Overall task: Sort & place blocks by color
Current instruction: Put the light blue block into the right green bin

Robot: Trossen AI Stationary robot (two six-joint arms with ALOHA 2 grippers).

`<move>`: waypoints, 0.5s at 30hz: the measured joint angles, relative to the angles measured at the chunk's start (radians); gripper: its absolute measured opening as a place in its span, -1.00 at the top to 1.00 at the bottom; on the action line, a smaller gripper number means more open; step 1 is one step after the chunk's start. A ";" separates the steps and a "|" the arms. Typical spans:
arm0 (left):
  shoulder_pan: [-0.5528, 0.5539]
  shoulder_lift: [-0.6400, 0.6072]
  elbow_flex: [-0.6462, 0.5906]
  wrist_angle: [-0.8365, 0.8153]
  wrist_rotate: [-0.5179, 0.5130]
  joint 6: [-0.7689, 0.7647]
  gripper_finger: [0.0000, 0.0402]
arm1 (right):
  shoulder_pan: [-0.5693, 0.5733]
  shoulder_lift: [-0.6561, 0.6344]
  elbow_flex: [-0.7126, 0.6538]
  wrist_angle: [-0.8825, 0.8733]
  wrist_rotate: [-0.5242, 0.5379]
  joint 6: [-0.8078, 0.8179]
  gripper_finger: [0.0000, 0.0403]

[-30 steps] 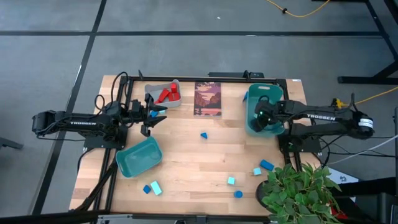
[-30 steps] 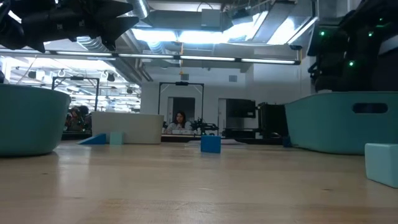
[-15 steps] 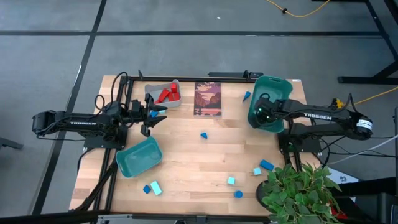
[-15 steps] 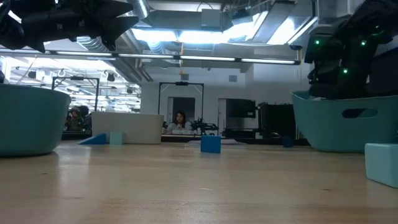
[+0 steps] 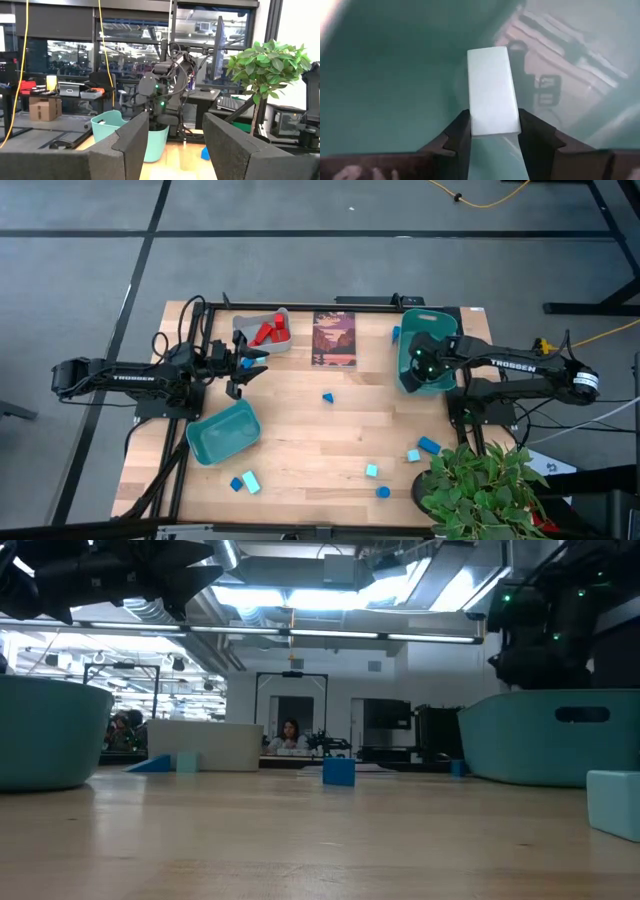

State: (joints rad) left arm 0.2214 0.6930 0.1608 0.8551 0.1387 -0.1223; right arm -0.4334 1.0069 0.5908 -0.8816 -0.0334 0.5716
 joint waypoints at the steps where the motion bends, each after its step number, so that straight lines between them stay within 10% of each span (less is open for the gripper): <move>1: 0.000 0.000 0.000 0.000 0.000 0.000 0.10 | -0.006 0.000 0.005 -0.020 0.000 0.000 0.35; 15: 0.000 0.000 0.000 0.001 0.000 0.001 0.10 | -0.169 0.093 0.234 -0.186 0.120 -0.084 0.35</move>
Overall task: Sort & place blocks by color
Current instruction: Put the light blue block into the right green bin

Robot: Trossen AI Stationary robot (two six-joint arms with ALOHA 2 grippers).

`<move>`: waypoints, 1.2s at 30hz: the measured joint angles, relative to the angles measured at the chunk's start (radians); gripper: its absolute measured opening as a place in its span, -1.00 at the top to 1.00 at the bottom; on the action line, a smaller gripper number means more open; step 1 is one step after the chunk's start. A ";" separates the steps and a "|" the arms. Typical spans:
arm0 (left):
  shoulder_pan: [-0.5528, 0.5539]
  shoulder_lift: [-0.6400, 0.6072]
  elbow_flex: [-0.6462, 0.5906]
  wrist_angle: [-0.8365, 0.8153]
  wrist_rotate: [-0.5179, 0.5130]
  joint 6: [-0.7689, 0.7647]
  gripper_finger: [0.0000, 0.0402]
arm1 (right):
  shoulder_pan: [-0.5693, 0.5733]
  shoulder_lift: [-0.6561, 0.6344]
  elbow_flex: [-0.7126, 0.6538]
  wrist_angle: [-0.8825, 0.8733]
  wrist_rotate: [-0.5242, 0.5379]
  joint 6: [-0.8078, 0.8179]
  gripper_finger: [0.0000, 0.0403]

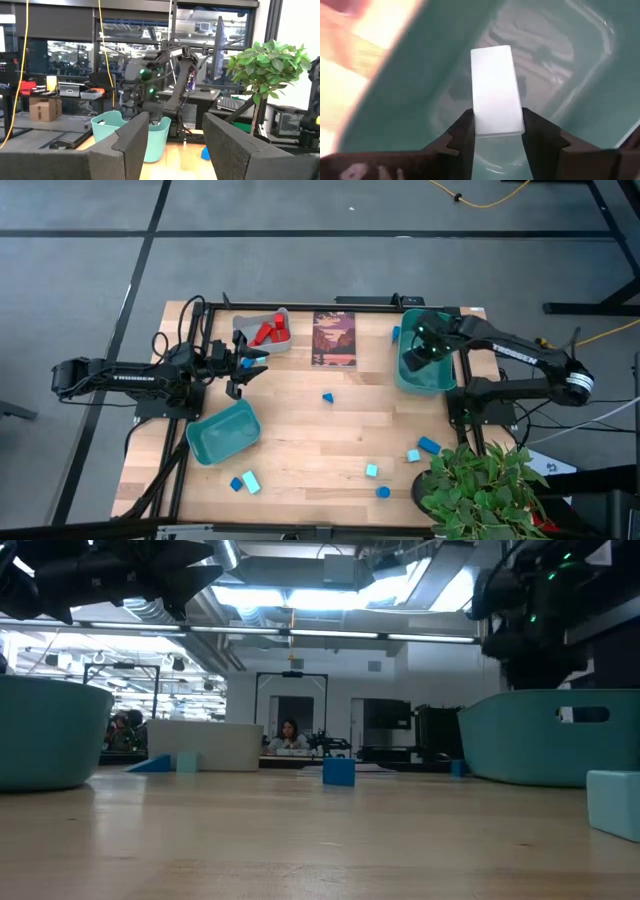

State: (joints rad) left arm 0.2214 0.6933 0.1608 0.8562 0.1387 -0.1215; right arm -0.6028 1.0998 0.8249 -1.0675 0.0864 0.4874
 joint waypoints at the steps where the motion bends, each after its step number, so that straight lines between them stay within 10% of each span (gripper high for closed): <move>1: 0.000 0.000 0.000 0.000 0.000 0.000 0.10 | -0.014 0.027 0.000 -0.002 0.000 -0.006 0.35; 20: 0.000 0.000 0.000 0.000 0.000 0.000 0.10 | -0.163 0.265 0.000 -0.043 0.105 -0.539 0.35; 36: 0.000 0.000 0.000 -0.001 0.000 0.000 0.10 | -0.163 0.363 0.001 0.045 0.080 -0.623 0.35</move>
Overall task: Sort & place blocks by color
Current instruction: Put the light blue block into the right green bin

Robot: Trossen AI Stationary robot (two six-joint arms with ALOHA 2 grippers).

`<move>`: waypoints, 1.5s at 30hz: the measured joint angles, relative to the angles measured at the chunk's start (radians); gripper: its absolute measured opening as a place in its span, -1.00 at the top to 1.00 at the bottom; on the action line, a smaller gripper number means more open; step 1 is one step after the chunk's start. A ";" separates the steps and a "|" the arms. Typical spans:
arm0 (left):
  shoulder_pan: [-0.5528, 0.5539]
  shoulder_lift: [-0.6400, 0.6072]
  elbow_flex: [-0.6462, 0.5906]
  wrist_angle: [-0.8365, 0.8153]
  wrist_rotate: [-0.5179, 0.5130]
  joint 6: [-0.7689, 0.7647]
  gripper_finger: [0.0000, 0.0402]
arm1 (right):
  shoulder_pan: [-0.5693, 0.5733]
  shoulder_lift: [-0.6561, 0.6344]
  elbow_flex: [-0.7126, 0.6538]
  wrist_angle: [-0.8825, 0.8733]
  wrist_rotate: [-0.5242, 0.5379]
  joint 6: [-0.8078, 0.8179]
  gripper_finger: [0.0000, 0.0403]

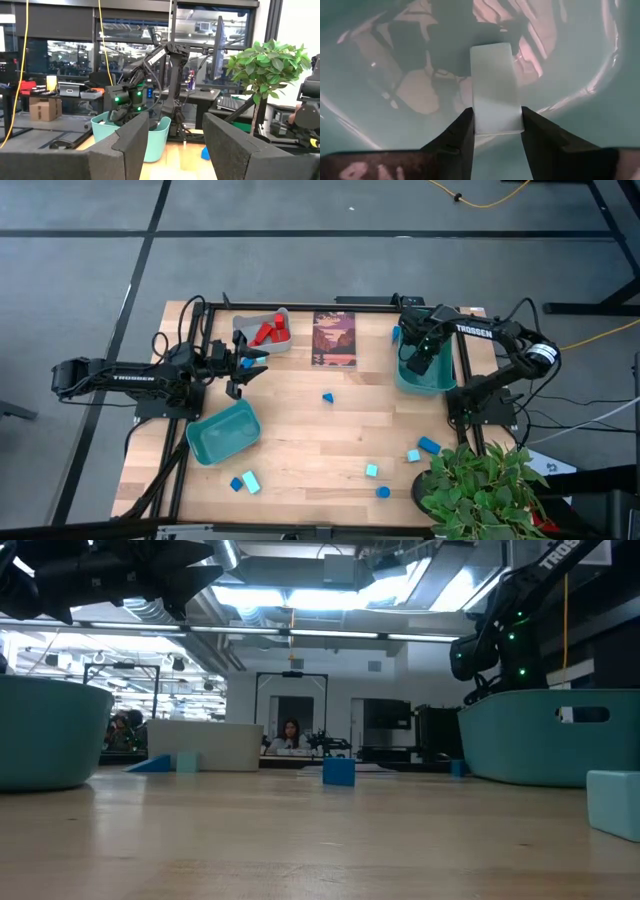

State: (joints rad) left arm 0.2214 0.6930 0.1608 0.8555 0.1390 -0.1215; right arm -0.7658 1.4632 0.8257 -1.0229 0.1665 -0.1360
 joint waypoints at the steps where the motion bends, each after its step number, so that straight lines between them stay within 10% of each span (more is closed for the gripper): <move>1: 0.000 0.000 0.000 0.000 0.000 0.000 0.10 | 0.000 0.000 0.000 0.000 0.000 0.001 0.35; 15: 0.000 0.000 0.000 0.000 0.000 -0.001 0.10 | 0.000 0.001 -0.001 0.001 0.049 0.026 -0.26; 25: 0.000 0.000 0.000 0.000 0.000 -0.002 0.10 | 0.000 -0.028 0.040 -0.137 0.050 0.029 -0.32; 36: 0.000 0.000 0.000 0.000 0.000 -0.002 0.10 | 0.053 -0.437 0.094 -0.134 -0.015 0.137 -0.32; 45: 0.000 0.000 0.000 0.000 0.000 -0.002 0.10 | 0.164 -0.693 0.093 0.247 -0.256 0.306 -0.32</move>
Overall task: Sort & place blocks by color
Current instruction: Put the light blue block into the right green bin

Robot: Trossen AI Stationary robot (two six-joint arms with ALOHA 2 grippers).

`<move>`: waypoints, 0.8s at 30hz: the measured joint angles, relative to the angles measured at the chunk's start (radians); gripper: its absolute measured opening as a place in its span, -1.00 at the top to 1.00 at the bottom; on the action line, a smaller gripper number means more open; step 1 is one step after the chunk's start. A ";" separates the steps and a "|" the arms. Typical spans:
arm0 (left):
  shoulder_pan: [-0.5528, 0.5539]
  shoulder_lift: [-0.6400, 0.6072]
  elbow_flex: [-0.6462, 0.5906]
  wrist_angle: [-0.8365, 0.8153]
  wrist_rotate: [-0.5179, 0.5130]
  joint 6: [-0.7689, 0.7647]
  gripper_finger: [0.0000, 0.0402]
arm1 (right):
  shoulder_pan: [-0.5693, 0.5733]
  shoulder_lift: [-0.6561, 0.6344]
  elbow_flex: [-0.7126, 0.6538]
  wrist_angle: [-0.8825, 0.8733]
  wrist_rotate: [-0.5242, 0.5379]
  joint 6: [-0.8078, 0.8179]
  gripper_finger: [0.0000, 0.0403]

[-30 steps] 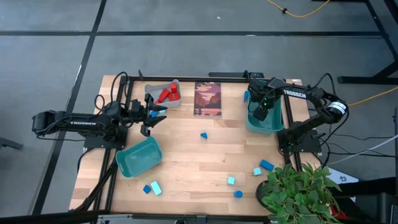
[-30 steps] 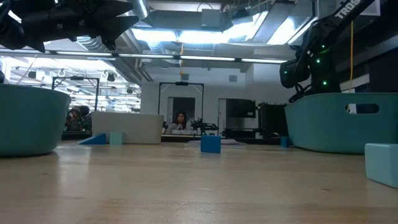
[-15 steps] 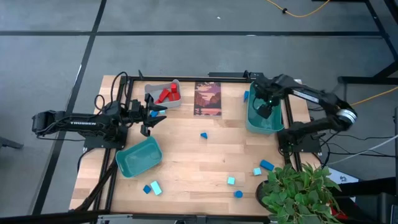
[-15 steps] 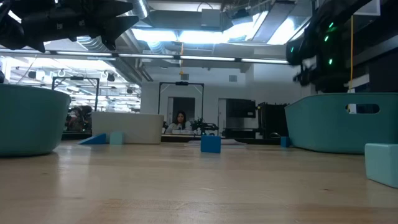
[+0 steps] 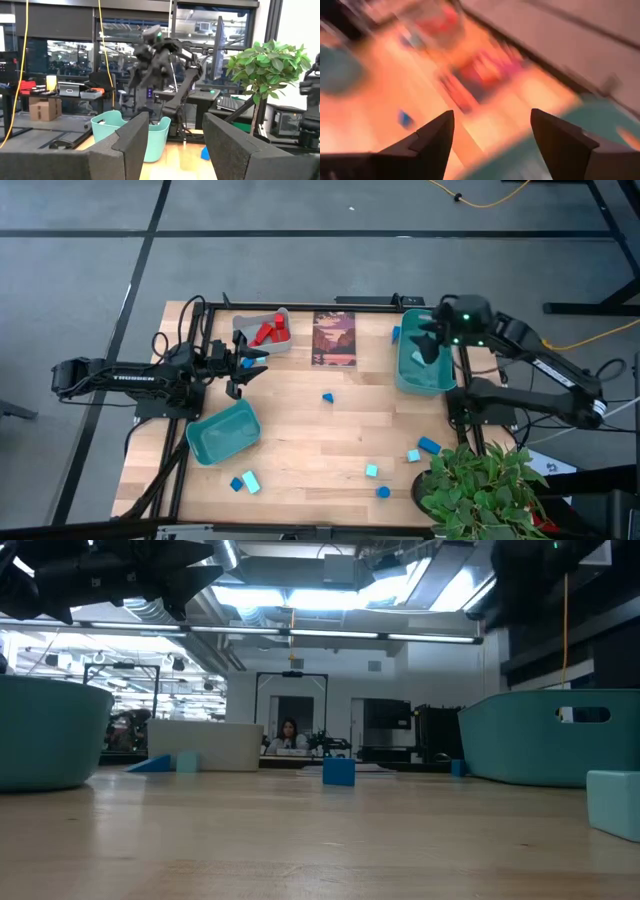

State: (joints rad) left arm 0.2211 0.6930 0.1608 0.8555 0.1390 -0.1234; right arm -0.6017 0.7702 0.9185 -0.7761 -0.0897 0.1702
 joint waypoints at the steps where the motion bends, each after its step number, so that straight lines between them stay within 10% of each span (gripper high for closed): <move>1: 0.000 0.000 0.000 0.000 0.000 0.000 0.10 | 0.019 -0.007 -0.005 0.065 -0.019 0.012 -0.32; 16: 0.000 0.000 0.000 0.000 0.000 -0.001 0.10 | 0.361 0.121 -0.493 1.218 -0.116 0.029 -0.32; 24: 0.000 0.000 0.000 -0.001 0.000 -0.001 0.10 | 0.420 0.153 -0.551 1.342 -0.077 -0.017 -0.32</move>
State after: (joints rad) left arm 0.2214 0.6933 0.1606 0.8545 0.1390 -0.1241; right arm -0.1819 0.9234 0.3676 0.5663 -0.1670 0.1529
